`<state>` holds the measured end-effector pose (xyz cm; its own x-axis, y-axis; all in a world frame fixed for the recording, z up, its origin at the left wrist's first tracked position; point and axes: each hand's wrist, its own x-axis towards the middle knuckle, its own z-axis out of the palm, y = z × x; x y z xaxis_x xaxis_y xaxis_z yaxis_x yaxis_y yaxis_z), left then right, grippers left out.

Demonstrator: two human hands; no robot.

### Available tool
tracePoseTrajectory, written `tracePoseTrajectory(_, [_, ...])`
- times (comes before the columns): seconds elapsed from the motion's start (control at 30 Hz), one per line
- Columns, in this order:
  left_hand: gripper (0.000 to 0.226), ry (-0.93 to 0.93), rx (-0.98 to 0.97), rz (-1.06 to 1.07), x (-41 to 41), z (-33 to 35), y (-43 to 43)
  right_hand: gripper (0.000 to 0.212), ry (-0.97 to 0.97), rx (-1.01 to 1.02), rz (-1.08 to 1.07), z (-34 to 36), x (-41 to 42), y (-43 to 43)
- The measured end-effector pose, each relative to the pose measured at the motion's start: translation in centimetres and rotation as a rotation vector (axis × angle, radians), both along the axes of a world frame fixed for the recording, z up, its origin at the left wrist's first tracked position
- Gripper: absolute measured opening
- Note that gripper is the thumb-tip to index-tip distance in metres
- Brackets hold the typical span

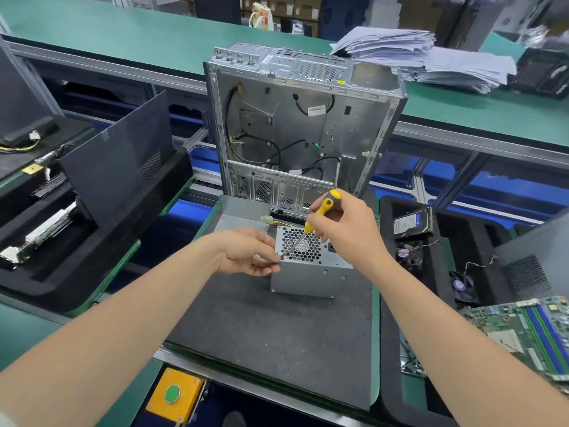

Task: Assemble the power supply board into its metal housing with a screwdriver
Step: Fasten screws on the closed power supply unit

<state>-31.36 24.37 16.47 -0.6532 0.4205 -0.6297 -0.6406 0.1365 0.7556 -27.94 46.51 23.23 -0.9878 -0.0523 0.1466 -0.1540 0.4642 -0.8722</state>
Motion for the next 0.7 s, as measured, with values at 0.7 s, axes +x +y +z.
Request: tracePoseTrajectory(0.7, [0.025, 0.0, -0.015, -0.039, -0.2, 0.0, 0.0, 0.017, 0.191, 0.337, 0.366, 1.8, 0.1, -1.7])
